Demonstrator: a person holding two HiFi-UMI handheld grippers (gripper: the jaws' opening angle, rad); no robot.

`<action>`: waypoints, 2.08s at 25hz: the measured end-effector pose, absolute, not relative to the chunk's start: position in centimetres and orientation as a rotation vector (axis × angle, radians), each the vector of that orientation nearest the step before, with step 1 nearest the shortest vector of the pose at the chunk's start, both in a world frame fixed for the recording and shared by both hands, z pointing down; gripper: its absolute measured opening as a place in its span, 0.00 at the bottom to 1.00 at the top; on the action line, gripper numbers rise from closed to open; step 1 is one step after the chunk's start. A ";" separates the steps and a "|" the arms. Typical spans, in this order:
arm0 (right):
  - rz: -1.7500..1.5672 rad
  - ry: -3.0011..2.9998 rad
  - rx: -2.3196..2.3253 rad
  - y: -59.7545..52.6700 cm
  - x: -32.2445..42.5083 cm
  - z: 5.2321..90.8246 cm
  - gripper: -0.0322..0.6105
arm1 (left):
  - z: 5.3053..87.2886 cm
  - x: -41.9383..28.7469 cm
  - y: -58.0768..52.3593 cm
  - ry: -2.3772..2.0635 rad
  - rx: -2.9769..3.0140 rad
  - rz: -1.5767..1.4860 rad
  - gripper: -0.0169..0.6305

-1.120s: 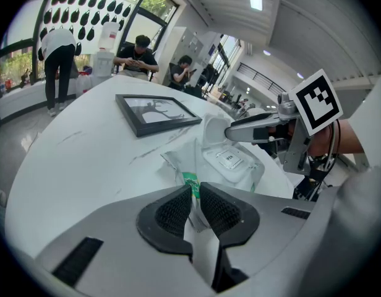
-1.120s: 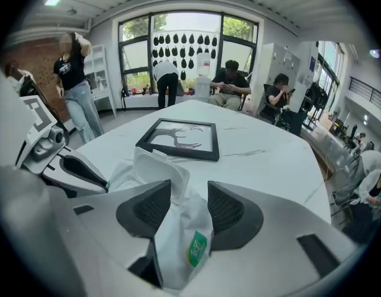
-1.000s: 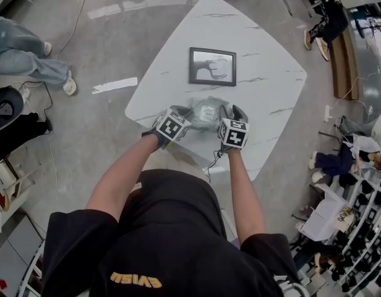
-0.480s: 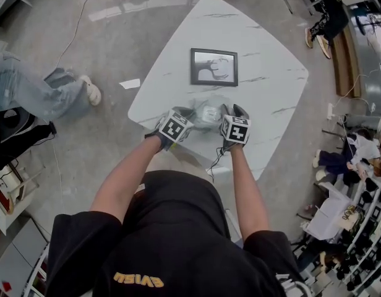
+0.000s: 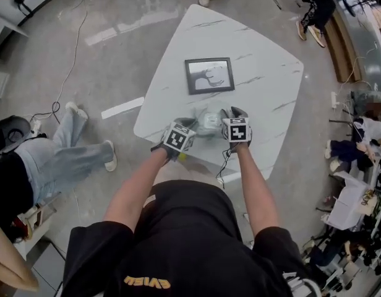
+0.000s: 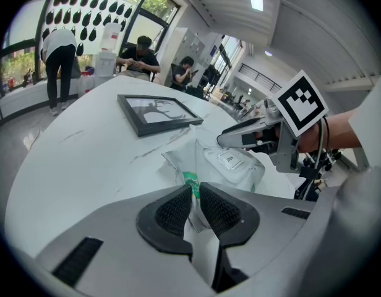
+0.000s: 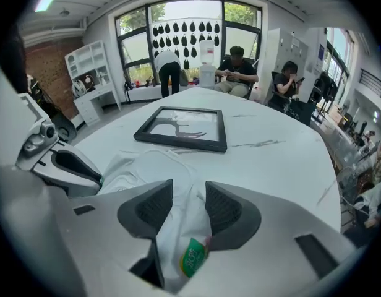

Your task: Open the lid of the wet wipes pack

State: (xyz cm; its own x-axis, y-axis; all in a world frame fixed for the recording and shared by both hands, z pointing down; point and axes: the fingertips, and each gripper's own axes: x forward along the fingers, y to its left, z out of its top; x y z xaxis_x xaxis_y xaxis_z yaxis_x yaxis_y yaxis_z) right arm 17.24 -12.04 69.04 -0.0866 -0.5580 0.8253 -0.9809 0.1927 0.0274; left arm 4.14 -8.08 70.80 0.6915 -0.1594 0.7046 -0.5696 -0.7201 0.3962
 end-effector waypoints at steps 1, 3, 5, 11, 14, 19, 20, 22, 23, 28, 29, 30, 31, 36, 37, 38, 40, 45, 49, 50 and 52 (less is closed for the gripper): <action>0.725 -1.745 1.436 -12.1 16.8 69.0 0.31 | 70.9 3.9 -8.2 -0.567 2.282 0.877 0.13; 0.724 -1.742 1.398 -12.3 16.3 69.2 0.29 | 71.2 3.7 -8.2 -0.581 2.284 0.897 0.13; 0.748 -1.727 1.383 -12.0 16.6 69.5 0.29 | 71.1 4.2 -7.8 -0.577 2.305 0.934 0.13; 0.601 -1.708 1.439 -11.3 16.5 67.9 0.28 | 68.1 3.6 -7.7 -0.662 2.507 0.980 0.10; 0.457 -1.735 1.491 -10.1 15.5 65.7 0.19 | 64.1 3.5 -7.6 -0.742 2.569 0.807 0.08; 0.461 -1.820 1.611 -6.4 14.8 62.4 0.20 | 59.5 2.7 -5.7 -0.729 2.661 0.728 0.09; 0.460 -1.829 1.647 -5.9 15.0 61.3 0.20 | 58.4 2.4 -5.6 -0.731 2.687 0.723 0.09; 0.464 -1.848 1.732 -5.2 16.0 59.1 0.19 | 56.2 2.1 -5.8 -0.747 2.736 0.700 0.09; 0.477 -1.856 1.778 -4.6 16.5 58.2 0.19 | 55.1 1.9 -5.7 -0.754 2.752 0.682 0.09; 0.489 -1.897 1.938 -0.1 18.0 53.2 0.19 | 50.5 1.2 -4.2 -0.791 2.814 0.597 0.09; 0.472 -1.908 1.959 0.7 18.3 52.0 0.18 | 49.5 1.4 -3.9 -0.802 2.833 0.577 0.09; 0.457 -1.918 1.979 1.3 18.6 51.0 0.17 | 48.6 1.7 -3.7 -0.808 2.853 0.557 0.09; 0.443 -1.926 1.995 1.7 18.9 50.0 0.16 | 47.7 2.2 -3.6 -0.808 2.874 0.538 0.09; 0.406 -1.957 2.053 1.5 18.7 46.7 0.10 | 44.1 3.9 -4.3 -0.773 2.976 0.468 0.09; 0.404 -1.969 2.060 1.6 18.5 46.2 0.09 | 43.6 4.0 -4.3 -0.768 2.988 0.454 0.09; 0.399 -1.978 2.068 1.7 18.4 45.7 0.07 | 43.1 4.2 -4.2 -0.765 2.996 0.438 0.09; 0.383 -1.990 2.083 2.0 18.4 44.8 0.05 | 42.1 4.3 -4.1 -0.768 3.001 0.410 0.09; 0.350 -2.012 2.117 2.5 19.0 42.6 0.05 | 40.0 4.5 -4.4 -0.784 3.008 0.379 0.09; 0.388 -2.094 2.105 2.5 18.4 40.2 0.05 | 37.8 4.2 -5.2 -0.783 2.900 0.283 0.09; 0.392 -2.121 2.102 2.5 18.1 39.3 0.05 | 37.0 4.1 -5.3 -0.781 2.880 0.256 0.09; 0.360 -2.151 2.102 2.4 17.9 37.4 0.05 | 35.6 4.2 -5.4 -0.783 2.888 0.233 0.09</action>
State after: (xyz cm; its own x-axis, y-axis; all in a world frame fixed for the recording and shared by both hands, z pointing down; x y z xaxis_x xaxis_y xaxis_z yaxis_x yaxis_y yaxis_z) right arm 17.87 2.37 37.39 -0.0337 -0.9691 0.2444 -0.9959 0.0119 -0.0901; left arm 4.16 -5.41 35.61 0.8525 -0.4888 0.1853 -0.5105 -0.8547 0.0944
